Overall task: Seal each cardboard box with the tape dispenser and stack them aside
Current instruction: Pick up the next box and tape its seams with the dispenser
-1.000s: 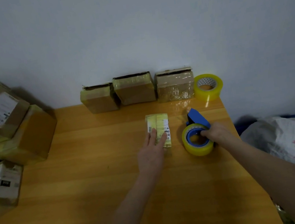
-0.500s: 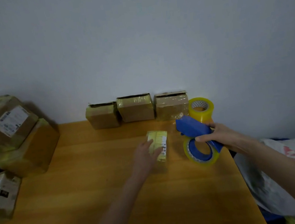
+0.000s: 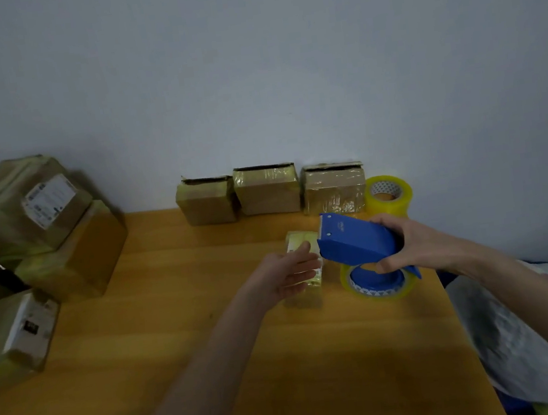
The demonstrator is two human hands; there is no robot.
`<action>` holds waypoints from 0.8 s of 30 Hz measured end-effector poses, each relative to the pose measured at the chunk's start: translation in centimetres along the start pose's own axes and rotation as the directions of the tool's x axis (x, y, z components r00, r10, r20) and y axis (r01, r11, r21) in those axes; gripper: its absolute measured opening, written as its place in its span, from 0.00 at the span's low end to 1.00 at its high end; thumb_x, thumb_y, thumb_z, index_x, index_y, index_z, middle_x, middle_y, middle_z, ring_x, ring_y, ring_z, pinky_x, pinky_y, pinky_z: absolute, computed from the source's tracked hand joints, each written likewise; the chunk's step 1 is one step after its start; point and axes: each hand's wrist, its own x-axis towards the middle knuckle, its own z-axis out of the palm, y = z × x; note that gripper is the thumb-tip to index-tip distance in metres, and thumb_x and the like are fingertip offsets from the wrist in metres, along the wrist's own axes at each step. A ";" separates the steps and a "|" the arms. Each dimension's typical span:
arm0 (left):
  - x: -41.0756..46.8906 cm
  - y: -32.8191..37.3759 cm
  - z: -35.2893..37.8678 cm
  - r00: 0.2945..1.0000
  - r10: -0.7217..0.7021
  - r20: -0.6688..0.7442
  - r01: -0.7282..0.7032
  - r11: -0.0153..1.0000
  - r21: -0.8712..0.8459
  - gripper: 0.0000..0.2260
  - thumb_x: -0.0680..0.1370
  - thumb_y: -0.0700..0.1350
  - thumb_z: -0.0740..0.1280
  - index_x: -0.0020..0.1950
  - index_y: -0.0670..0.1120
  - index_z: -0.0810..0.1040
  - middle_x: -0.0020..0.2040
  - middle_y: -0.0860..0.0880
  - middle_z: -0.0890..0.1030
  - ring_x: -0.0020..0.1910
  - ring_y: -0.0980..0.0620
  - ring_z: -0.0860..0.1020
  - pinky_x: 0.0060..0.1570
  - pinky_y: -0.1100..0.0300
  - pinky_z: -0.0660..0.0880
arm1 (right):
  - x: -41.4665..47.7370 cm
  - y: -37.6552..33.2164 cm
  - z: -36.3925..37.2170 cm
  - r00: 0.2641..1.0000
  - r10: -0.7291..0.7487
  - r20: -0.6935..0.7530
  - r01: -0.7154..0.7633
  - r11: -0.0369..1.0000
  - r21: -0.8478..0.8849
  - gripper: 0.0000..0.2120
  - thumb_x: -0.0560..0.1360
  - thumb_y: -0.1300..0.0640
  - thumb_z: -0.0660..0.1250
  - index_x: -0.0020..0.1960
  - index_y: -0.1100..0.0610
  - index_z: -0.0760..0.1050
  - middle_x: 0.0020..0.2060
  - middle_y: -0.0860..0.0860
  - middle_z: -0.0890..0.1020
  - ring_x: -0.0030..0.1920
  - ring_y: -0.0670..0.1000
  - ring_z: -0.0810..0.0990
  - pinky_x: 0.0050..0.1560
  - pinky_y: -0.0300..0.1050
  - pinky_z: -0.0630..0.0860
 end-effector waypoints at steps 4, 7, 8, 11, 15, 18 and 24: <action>-0.4 -0.2 -0.5 0.995 0.041 -0.091 -0.042 0.999 -0.010 0.11 0.72 0.49 0.73 0.50 0.45 0.80 0.38 0.53 0.84 0.36 0.59 0.82 0.37 0.63 0.76 | 0.2 0.2 0.8 1.000 -0.001 0.021 0.003 0.998 -0.062 0.29 0.63 0.59 0.79 0.60 0.47 0.70 0.55 0.49 0.78 0.51 0.48 0.81 0.52 0.45 0.80; -0.4 -0.2 -0.4 0.976 0.106 -0.189 -0.077 0.985 0.156 0.05 0.75 0.46 0.70 0.47 0.46 0.79 0.39 0.51 0.83 0.38 0.58 0.81 0.37 0.64 0.75 | 0.4 0.7 1.7 1.000 -0.012 0.025 0.016 0.979 -0.201 0.31 0.66 0.60 0.79 0.63 0.47 0.69 0.56 0.48 0.77 0.53 0.47 0.80 0.54 0.46 0.80; -0.4 -0.2 -0.4 0.966 0.139 -0.216 -0.088 0.970 0.227 0.04 0.76 0.46 0.70 0.46 0.46 0.79 0.41 0.50 0.82 0.40 0.57 0.80 0.38 0.64 0.75 | 0.5 0.8 2.0 0.999 -0.016 0.027 0.022 0.970 -0.240 0.32 0.66 0.59 0.79 0.65 0.47 0.68 0.56 0.47 0.77 0.54 0.47 0.79 0.55 0.46 0.79; -0.5 -0.4 -0.9 0.951 0.195 -0.241 -0.109 0.938 0.329 0.04 0.77 0.45 0.69 0.44 0.45 0.78 0.42 0.48 0.81 0.41 0.55 0.78 0.36 0.65 0.74 | 0.5 1.0 2.7 0.999 -0.032 0.030 0.038 0.964 -0.265 0.34 0.66 0.59 0.78 0.64 0.40 0.66 0.55 0.43 0.77 0.54 0.43 0.78 0.50 0.37 0.77; -1.1 -0.8 -3.1 0.943 0.202 -0.264 -0.091 0.921 0.378 0.06 0.77 0.44 0.69 0.45 0.42 0.80 0.43 0.47 0.81 0.41 0.55 0.78 0.33 0.66 0.74 | 0.1 1.8 2.9 1.000 -0.020 0.014 0.023 0.958 -0.284 0.36 0.66 0.58 0.78 0.63 0.35 0.63 0.55 0.40 0.76 0.53 0.41 0.77 0.48 0.35 0.76; -1.6 -1.5 -6.3 0.902 0.202 -0.381 -0.051 0.927 0.371 0.08 0.78 0.43 0.68 0.46 0.38 0.79 0.40 0.46 0.78 0.41 0.53 0.77 0.32 0.65 0.76 | -1.1 3.4 1.9 1.000 0.023 0.002 -0.021 0.948 -0.317 0.32 0.66 0.58 0.77 0.59 0.34 0.66 0.54 0.41 0.77 0.51 0.40 0.78 0.48 0.35 0.77; -0.6 -2.7 -7.5 0.889 0.225 -0.400 -0.030 0.898 0.438 0.09 0.78 0.44 0.68 0.40 0.42 0.78 0.36 0.47 0.77 0.39 0.52 0.76 0.34 0.63 0.74 | -1.9 5.9 1.5 0.996 0.082 -0.047 -0.093 0.939 -0.332 0.33 0.66 0.58 0.77 0.61 0.35 0.65 0.55 0.42 0.77 0.52 0.43 0.79 0.51 0.43 0.78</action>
